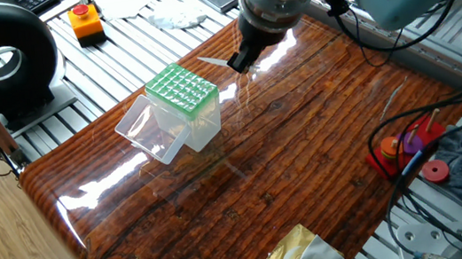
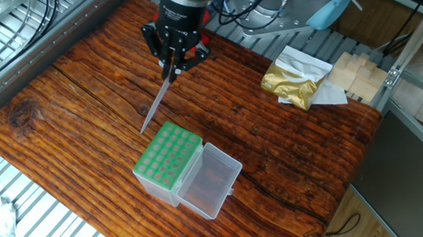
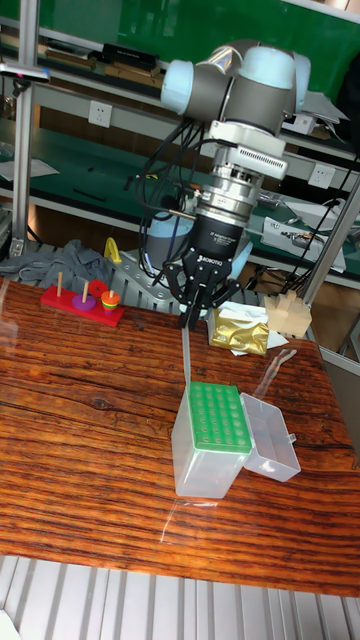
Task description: Insert a large pipette tip into the holder for large pipette tips
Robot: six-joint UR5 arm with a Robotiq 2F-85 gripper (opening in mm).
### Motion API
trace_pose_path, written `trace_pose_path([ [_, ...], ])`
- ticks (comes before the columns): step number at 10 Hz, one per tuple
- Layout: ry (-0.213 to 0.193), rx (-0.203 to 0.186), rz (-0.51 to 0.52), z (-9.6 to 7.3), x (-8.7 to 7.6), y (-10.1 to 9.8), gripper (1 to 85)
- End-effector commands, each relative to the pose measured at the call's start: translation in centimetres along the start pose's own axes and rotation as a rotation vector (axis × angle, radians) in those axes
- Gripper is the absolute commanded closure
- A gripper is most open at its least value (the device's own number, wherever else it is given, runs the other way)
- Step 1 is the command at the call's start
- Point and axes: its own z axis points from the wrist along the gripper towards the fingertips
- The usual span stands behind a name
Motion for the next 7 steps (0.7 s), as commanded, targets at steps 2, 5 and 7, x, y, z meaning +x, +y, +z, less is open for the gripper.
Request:
trace_pose_path([
  [2,-0.02,0.007,0.001,0.0,-0.5,-0.2,84.7],
  [5,-0.059,0.002,0.008,-0.1,-1.5,0.0,84.7],
  [7,-0.076,0.036,0.008,-0.1,-1.9,-0.9,84.7],
])
